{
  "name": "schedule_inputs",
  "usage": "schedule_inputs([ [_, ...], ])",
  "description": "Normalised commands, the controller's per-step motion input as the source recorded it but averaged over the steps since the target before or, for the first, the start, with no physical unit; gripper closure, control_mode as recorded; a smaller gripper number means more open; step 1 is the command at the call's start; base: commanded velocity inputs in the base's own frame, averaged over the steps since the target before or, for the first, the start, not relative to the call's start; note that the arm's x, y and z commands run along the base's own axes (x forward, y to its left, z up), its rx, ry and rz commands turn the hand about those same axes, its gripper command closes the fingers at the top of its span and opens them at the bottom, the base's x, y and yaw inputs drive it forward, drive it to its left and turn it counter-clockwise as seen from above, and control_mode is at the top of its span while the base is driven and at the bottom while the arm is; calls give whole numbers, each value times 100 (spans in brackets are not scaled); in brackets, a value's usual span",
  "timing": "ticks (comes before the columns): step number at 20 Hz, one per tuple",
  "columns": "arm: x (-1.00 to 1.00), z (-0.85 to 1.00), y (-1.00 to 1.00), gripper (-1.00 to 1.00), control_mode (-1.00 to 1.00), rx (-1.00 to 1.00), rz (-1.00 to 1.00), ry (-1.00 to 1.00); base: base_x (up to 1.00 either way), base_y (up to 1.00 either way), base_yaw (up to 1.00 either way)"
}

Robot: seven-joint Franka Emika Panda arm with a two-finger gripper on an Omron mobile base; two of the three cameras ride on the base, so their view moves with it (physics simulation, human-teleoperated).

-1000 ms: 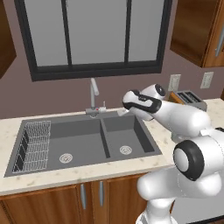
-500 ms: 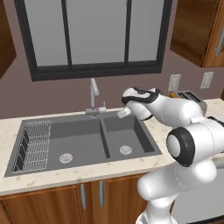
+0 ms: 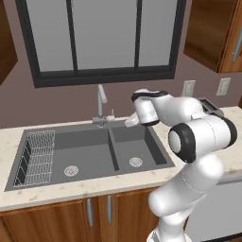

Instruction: Turn on the sink faucet and place the jug under the water for a few seconds to fill it up.

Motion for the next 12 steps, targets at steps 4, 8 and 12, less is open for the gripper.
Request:
schedule_inputs([
  [4, 37, 0, 0, -100, -100, 8, 7, -6, 0, 0, 0],
  [8, 40, -2, 0, -100, -100, 8, 9, -7, 0, 0, 0],
  [12, 32, -16, 0, -100, -100, 7, 11, -11, 0, 0, 0],
])
